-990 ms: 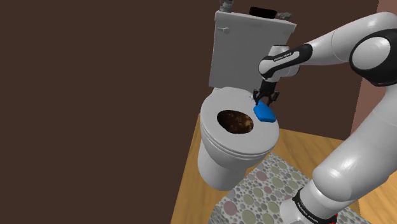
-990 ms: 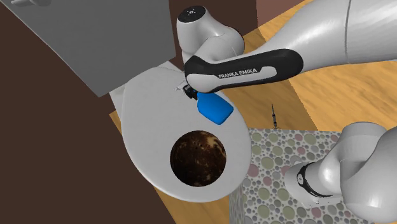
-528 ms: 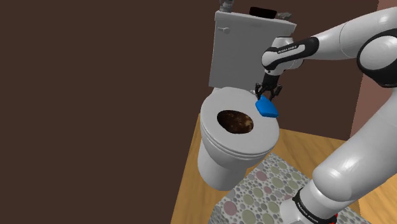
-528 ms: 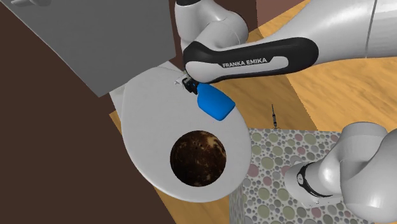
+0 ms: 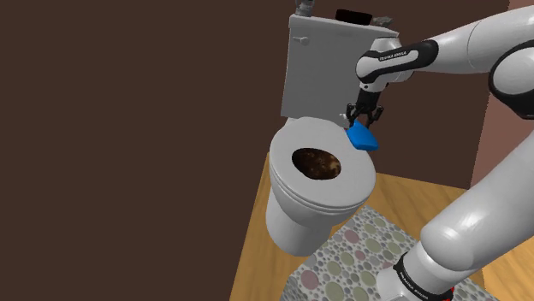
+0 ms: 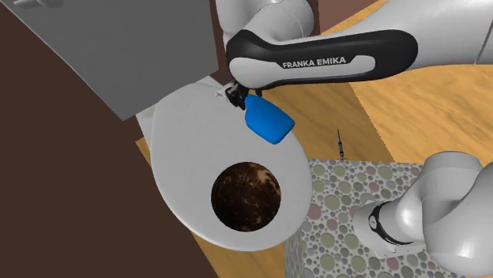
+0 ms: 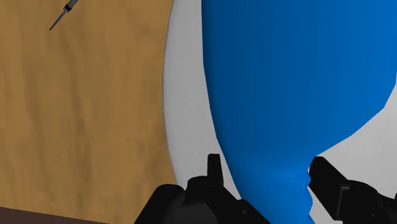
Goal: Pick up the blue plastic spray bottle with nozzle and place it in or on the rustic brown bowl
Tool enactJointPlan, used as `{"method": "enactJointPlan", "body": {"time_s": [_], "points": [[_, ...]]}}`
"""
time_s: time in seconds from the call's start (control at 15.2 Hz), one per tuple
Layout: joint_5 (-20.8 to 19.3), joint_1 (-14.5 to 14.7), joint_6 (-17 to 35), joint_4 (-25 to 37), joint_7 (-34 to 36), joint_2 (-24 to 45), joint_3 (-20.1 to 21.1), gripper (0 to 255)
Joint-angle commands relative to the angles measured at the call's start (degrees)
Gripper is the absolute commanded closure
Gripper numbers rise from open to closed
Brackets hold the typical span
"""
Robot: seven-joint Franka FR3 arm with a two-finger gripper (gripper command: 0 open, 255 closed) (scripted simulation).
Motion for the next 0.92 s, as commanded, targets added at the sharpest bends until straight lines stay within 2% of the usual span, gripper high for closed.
{"method": "enactJointPlan", "body": {"time_s": [0.0,0.4,0.86], "points": [[-0.2,0.7,-0.5,-0.8,1.4,-1.2,0.7,255],[-0.5,4.4,-0.8,-6.7,9.8,-6.9,5.2,255],[0.8,8.7,-1.7,-10.8,19.4,-11.0,11.0,255]]}}
